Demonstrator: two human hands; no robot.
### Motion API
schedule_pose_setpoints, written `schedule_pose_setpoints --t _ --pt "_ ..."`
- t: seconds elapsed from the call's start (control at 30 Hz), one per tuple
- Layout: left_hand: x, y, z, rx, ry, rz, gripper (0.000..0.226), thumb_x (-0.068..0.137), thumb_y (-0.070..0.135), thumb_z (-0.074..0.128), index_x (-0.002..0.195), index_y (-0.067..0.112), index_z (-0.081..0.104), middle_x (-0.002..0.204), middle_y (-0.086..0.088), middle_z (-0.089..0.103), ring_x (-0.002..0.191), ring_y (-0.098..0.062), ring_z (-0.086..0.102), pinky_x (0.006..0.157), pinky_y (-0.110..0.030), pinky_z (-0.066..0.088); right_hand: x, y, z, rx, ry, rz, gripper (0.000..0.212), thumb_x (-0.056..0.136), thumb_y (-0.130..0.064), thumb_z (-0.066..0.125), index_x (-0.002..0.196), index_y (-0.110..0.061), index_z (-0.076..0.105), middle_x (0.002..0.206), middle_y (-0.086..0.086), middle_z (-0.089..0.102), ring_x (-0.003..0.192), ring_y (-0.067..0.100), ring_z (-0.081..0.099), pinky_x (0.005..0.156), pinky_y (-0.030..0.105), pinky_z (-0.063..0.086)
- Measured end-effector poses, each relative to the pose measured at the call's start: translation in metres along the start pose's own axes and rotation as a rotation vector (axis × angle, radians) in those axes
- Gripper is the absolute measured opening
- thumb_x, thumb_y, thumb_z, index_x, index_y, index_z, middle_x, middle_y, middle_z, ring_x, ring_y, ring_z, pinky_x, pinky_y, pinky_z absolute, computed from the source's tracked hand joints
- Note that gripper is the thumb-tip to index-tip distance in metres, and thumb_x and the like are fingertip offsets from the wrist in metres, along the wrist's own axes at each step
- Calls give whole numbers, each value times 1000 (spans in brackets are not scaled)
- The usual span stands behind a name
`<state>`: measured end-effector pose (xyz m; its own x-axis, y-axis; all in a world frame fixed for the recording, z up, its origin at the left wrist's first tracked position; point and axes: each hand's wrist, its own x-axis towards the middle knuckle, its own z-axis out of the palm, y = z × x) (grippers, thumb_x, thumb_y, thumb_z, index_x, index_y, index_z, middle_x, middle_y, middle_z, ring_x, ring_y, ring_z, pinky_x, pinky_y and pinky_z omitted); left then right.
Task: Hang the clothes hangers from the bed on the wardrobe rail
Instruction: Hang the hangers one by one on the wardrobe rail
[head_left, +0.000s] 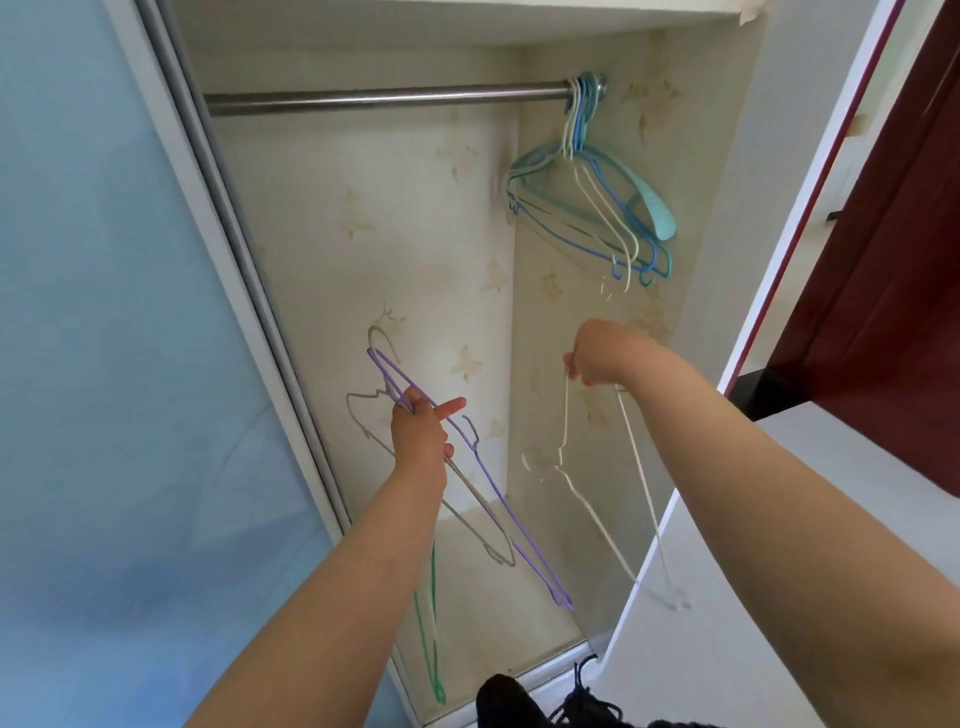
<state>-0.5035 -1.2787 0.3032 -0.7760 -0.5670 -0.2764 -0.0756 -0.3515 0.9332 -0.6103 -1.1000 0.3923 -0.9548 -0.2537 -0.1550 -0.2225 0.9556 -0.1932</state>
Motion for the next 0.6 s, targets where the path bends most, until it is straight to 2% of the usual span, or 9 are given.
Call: schedule_pose_setpoints --t 0.07,0.13,0.23,0.3,0.4,0.53,0.6 --pt "4 2 -4 2 44 19 22 104 25 27 86 29 40 81 1 74 39 -13 20 46 -25 26 3 5 0 18 54 12 30 95 -32 49 101 -9 67 108 7 66 102 31 60 94 40 48" --pt "8 5 -9 -3 77 26 24 104 24 26 84 28 38 78 2 73 37 -12 20 46 -25 25 -3 5 -1 61 149 43 37 98 -39 41 103 -9 64 102 9 62 100 33 59 88 38 47" --pt "10 8 -13 -8 102 29 25 104 24 26 81 27 36 80 2 72 40 -12 22 46 -24 26 -16 3 -1 156 394 11 41 102 -36 31 101 -7 60 99 13 62 93 34 59 74 35 42" --pt "11 11 -13 -10 107 34 25 104 25 27 80 27 35 82 2 72 43 -14 25 46 -24 27 -23 -1 -1 334 568 -70 41 102 -33 30 96 -5 58 90 14 63 85 34 58 69 35 42" --pt "11 20 -7 -30 98 39 24 103 25 27 81 27 36 84 1 72 44 -14 25 45 -23 28 -27 -10 -10 702 645 -224 34 102 -30 30 87 -10 53 70 1 54 70 23 51 67 34 40" --pt "9 42 3 -57 73 66 21 104 27 29 87 29 41 92 -2 72 47 -13 28 45 -23 32 -11 -19 -33 1141 733 -316 30 100 -33 31 74 -23 42 66 -7 44 61 12 40 64 32 36" --pt "9 55 7 -87 52 85 15 104 29 30 103 28 45 92 -1 73 47 -13 29 44 -22 34 0 -23 -44 1250 770 -333 28 97 -35 30 72 -25 38 68 -7 42 63 12 38 65 32 35"
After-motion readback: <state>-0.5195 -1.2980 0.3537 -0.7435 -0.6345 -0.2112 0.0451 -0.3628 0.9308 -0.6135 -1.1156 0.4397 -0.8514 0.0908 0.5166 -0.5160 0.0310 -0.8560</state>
